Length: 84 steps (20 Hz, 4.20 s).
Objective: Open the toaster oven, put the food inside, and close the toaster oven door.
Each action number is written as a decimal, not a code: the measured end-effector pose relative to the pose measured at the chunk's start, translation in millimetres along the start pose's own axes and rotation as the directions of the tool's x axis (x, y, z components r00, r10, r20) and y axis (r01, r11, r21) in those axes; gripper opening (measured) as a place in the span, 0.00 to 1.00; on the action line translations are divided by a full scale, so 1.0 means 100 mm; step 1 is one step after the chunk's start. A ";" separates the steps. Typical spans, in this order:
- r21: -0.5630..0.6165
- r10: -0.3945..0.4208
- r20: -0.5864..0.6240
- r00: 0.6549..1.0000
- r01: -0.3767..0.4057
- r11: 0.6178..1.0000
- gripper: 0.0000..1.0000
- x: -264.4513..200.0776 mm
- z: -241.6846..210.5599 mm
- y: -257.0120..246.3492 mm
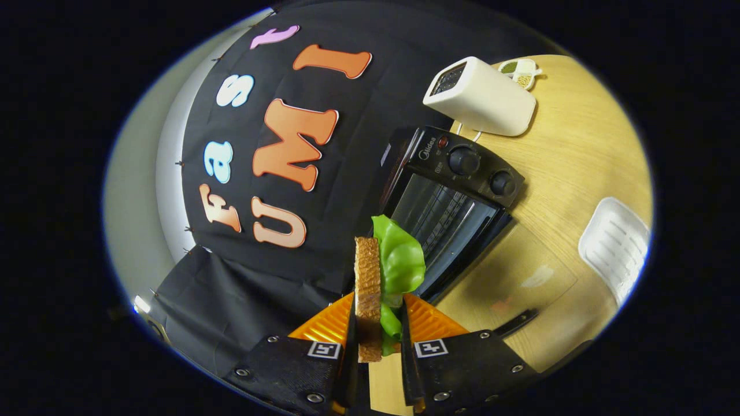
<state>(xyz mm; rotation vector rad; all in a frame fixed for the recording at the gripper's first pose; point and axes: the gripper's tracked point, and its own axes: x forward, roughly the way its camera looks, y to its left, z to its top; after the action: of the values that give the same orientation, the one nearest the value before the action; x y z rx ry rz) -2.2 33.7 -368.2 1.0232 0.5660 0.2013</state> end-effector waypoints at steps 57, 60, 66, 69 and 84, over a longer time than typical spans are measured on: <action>-0.395 -0.432 0.141 0.891 0.451 0.800 0.98 0.16 -0.34 -0.34; -0.524 -0.440 0.112 0.891 0.429 0.736 0.98 -0.01 -0.41 -0.32; -0.699 -0.496 0.062 0.866 0.393 0.597 0.98 -0.32 -0.60 -0.53; -0.765 -0.533 0.065 0.843 0.386 0.516 0.98 -0.45 -0.66 -0.74; -0.812 -0.664 0.032 0.747 0.407 0.418 0.99 -0.48 -0.92 -1.55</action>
<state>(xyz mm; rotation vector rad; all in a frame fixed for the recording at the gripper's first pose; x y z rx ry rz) -107.0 2.9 -519.8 -0.1226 0.9550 -0.0047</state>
